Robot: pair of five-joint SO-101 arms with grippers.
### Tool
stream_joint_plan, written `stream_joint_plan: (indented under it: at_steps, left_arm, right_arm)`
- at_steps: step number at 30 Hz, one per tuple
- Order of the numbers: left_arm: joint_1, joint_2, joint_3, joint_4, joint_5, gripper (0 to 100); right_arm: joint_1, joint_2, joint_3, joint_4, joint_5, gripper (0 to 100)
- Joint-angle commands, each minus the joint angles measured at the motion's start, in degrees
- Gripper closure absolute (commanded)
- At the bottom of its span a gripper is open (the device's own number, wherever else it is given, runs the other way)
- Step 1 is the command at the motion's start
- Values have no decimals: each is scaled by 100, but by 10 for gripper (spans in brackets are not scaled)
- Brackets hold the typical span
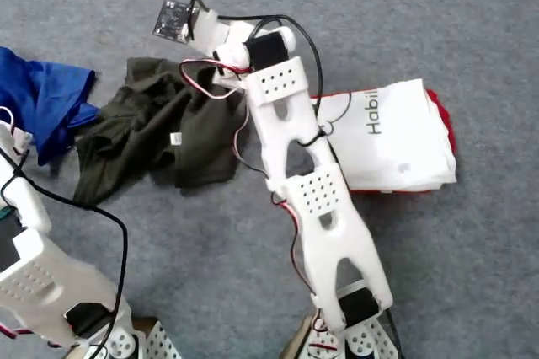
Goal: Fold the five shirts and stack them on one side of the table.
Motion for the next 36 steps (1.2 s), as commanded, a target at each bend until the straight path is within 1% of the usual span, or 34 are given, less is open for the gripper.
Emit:
stream_joint_plan:
  at_steps: [1,2,3,5,7,10,13,17,23,27,30,32,33,35,36]
  left_arm:
    - [-9,-40,-325,26,-35,981]
    - [-9,-40,-325,26,-35,981]
    - [-9,-40,-325,26,-35,981]
    - [-9,-40,-325,26,-35,981]
    - [0,-40,-334,26,-35,981]
    - [18,-31,-334,9,-35,981]
    - [18,-31,-290,-193,-35,981]
    - [18,-31,-290,-220,-26,981]
    - [18,-31,-299,-220,-18,981]
    - [18,-31,-299,-220,-18,981]
    - [18,-31,-299,-220,-18,981]
    - [18,-31,-290,-202,-18,981]
    - [26,-31,-290,-185,-35,981]
    - [114,-75,-281,-44,-44,981]
    - [149,-84,-334,167,-44,981]
  right_arm:
    - [224,-66,-312,-123,79,723]
    - [251,-127,-321,-114,79,687]
    - [286,-215,-312,-88,62,670]
    - [286,-462,-312,79,44,677]
    - [163,-769,-312,404,-18,700]
    - [-277,-1147,-233,932,-141,760]
    - [-532,-1314,171,958,-545,823]
    - [-734,-1701,1587,958,-870,873]
    - [-1130,-3011,4110,932,-1204,878]
    - [-1429,-3688,5174,791,-1512,878]
    - [-1640,-3811,5657,527,-1864,877]
    - [-1613,-3793,5824,308,-1996,876]
    - [-1473,-3793,5842,193,-2031,876]
    - [-1007,-3811,5833,-105,-2040,876]
    - [-752,-3820,5763,-237,-2040,876]
